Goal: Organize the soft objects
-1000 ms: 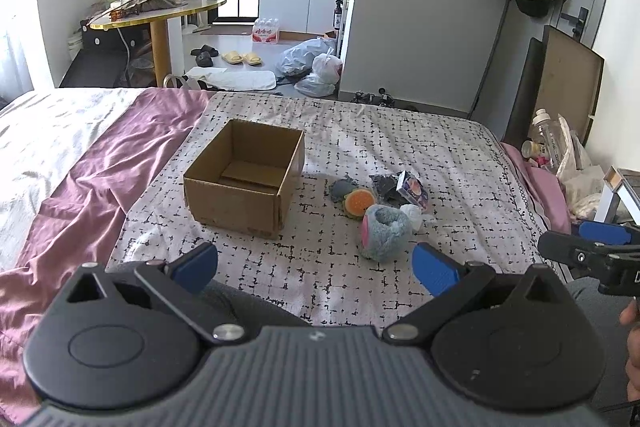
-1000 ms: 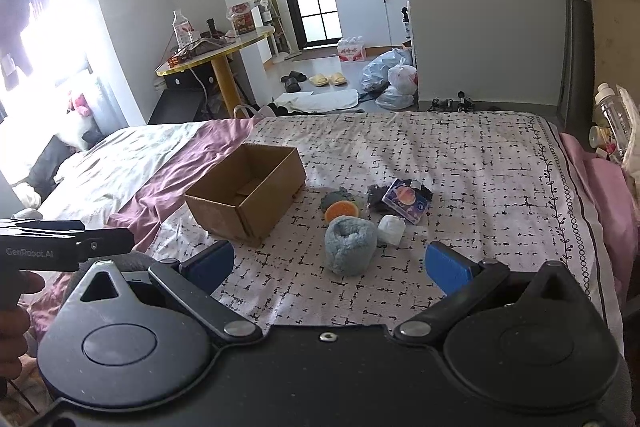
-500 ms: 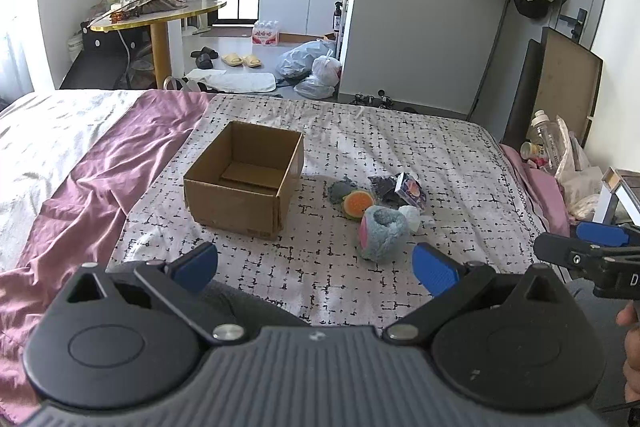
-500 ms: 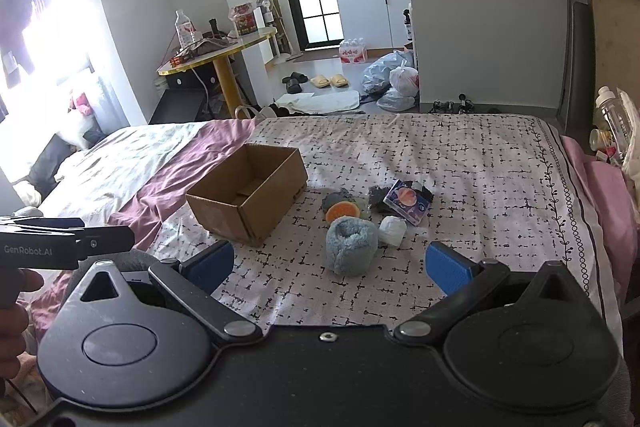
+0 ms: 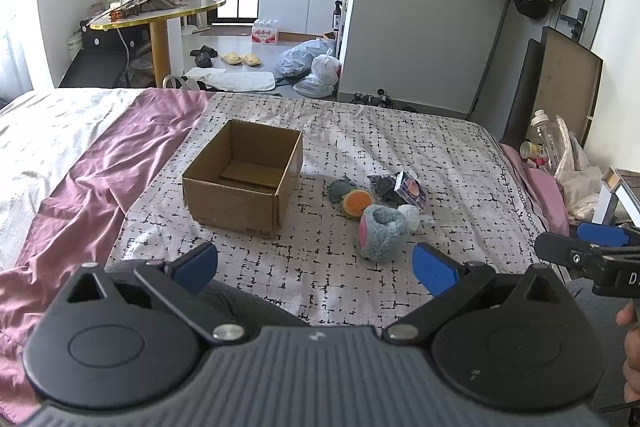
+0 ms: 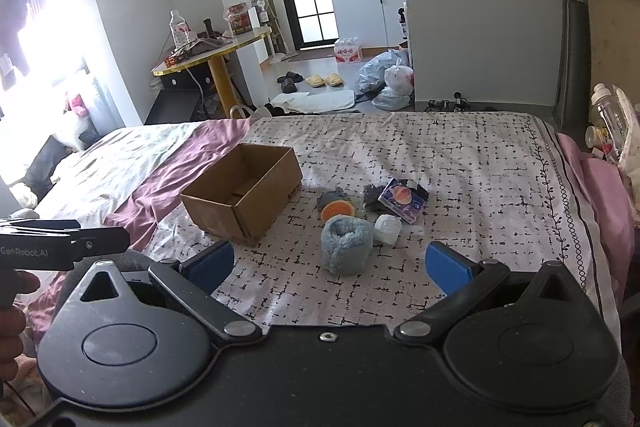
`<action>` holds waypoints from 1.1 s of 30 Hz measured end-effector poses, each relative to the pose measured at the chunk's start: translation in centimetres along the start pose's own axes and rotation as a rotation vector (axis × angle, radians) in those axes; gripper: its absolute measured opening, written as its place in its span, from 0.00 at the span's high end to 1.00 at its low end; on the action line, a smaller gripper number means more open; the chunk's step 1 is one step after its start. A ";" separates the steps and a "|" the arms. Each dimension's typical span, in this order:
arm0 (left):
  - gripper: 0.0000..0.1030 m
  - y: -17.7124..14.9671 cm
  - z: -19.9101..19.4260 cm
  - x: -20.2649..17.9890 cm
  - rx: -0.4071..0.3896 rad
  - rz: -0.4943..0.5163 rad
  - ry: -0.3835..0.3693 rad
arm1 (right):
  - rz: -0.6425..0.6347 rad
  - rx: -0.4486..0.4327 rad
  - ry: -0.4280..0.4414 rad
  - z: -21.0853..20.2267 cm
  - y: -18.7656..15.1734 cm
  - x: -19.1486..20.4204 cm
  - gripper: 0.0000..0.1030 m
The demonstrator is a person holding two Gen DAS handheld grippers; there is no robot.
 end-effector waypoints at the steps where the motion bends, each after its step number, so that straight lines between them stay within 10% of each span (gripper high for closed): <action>1: 0.00 0.0 0.0 0.0 0.000 0.000 0.000 | 0.000 0.000 0.000 0.1 0.0 0.0 0.00; 33: 0.00 1.0 4.9 -1.1 0.022 -0.002 -0.083 | 0.101 0.009 -0.038 4.1 -0.6 -2.2 0.00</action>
Point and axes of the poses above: each gripper's, at about its wrist camera, not at the fingertips, and z roughly the way its jaws point, x to its left, y to its top, the point moved 6 cm from there along z, roughly the way its jaws point, and after that the axes turned 8 degrees about -z, right-handed, at the moved point
